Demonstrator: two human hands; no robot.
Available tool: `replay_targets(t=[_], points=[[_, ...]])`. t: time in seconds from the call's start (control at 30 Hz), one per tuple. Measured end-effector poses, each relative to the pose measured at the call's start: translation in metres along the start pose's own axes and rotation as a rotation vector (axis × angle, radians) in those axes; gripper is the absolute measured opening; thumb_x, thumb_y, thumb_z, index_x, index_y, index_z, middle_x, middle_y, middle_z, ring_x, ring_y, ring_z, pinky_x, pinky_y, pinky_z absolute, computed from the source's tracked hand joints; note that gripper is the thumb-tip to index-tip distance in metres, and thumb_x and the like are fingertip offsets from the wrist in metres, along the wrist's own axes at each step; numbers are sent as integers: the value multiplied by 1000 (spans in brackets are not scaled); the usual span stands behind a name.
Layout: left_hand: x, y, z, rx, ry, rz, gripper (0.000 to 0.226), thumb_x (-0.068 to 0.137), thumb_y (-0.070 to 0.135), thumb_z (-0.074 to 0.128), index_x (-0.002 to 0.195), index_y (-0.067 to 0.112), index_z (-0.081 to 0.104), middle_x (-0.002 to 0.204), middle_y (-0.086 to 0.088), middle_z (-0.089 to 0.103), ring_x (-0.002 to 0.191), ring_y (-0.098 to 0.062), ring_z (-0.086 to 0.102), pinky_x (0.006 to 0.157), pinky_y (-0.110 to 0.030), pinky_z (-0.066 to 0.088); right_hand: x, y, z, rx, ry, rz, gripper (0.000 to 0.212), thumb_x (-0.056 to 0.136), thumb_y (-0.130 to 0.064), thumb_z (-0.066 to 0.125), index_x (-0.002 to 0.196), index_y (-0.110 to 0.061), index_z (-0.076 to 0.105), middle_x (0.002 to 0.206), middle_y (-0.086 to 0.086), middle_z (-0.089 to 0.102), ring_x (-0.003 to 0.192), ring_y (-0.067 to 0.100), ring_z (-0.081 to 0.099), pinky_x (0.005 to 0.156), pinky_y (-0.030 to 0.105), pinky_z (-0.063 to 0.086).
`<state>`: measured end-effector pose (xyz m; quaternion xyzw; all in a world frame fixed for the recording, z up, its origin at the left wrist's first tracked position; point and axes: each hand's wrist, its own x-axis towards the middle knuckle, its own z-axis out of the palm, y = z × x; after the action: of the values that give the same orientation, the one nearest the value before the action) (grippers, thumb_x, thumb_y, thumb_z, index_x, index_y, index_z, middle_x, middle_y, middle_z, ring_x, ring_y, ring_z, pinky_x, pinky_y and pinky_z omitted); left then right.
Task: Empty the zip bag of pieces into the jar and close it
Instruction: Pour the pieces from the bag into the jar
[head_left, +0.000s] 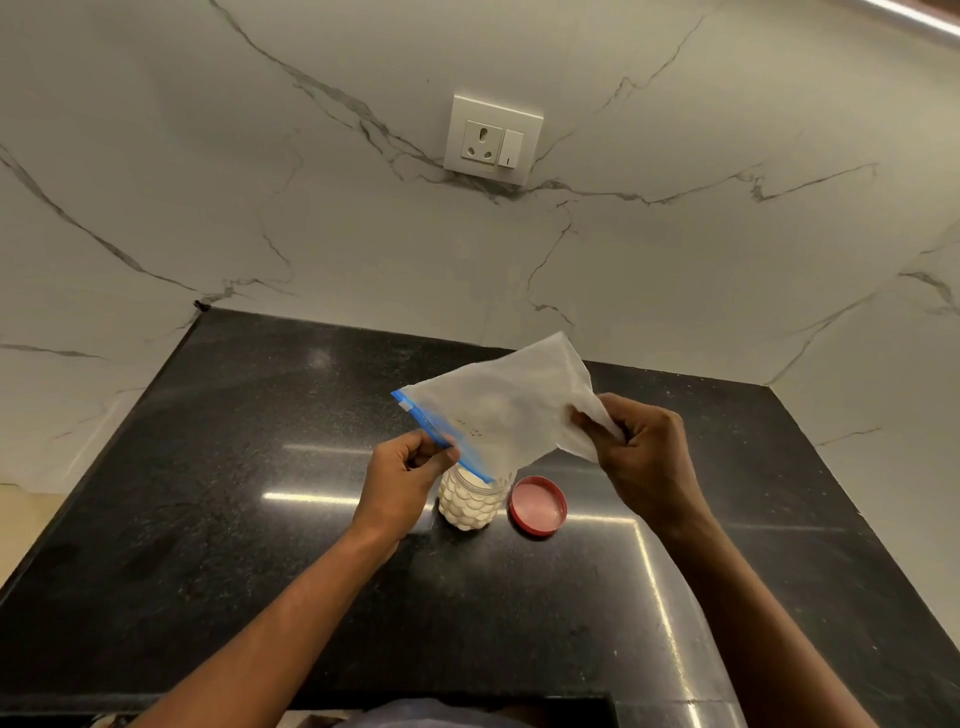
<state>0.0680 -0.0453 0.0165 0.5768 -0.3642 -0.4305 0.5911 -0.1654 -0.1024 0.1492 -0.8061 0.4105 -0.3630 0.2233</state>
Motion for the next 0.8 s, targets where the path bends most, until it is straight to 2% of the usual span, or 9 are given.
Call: replay_targets(t=[0.13,0.23,0.33,0.4,0.47,0.53,0.63,0.7,0.8], points=[[0,2,1,11,-2,11,12,96,10,76,103,20,79,98,5,83,95,-9,78,80,-19,61,2,1,-3,-12,132,-1,7,88,-6,80,84,-10,75,73,-1,72,62,12,67,53,21,53],[0,4,1,0,5,5,13,95,11,76,102,21,79,98,4,83,96,-9,78,78,-18,61,1,-2,-2,-25,26,-33,6,91,-4,76,96,-6,78,81,1,75,65,10,68,57,20,53],[-1,6,1,-20,-1,8,14,95,8,76,102,20,79,98,4,83,95,-8,78,77,-17,61,0,0,-5,-39,96,-34,11,82,2,83,89,-5,78,78,5,75,67,13,70,57,34,60],[-2,7,1,-25,-12,16,15,95,7,75,101,21,78,97,7,83,95,-6,78,77,-15,60,2,2,-7,-44,109,-22,5,89,-1,78,92,-5,78,79,4,75,65,17,70,55,42,60],[-2,8,1,-24,-13,14,15,95,8,75,100,22,78,97,8,83,94,-6,78,76,-13,59,2,-1,-5,-48,75,-54,11,92,-6,75,103,-6,77,87,-3,75,70,5,70,59,25,59],[-2,9,2,-15,-19,19,15,96,8,75,101,22,78,97,8,83,93,-5,77,76,-13,59,0,-1,-5,4,106,-56,12,89,-6,78,100,-8,76,84,-7,73,70,2,70,58,14,55],[-3,13,3,-11,-35,41,17,96,8,75,102,23,77,98,11,82,94,-2,77,76,-11,58,1,1,-5,20,158,-50,10,93,-2,73,99,-10,75,80,-7,72,65,0,67,54,14,51],[-3,14,3,-12,-31,44,17,96,10,75,102,26,77,98,13,82,95,-2,77,76,-10,57,0,2,-3,-14,118,-88,17,93,1,71,107,-8,76,89,-4,76,72,-2,68,61,14,53],[-3,17,2,-22,-43,57,17,96,9,74,103,25,77,99,11,83,96,-4,77,77,-12,58,0,5,-5,99,201,-21,31,84,12,73,98,-15,76,79,-10,74,67,7,70,53,19,56]])
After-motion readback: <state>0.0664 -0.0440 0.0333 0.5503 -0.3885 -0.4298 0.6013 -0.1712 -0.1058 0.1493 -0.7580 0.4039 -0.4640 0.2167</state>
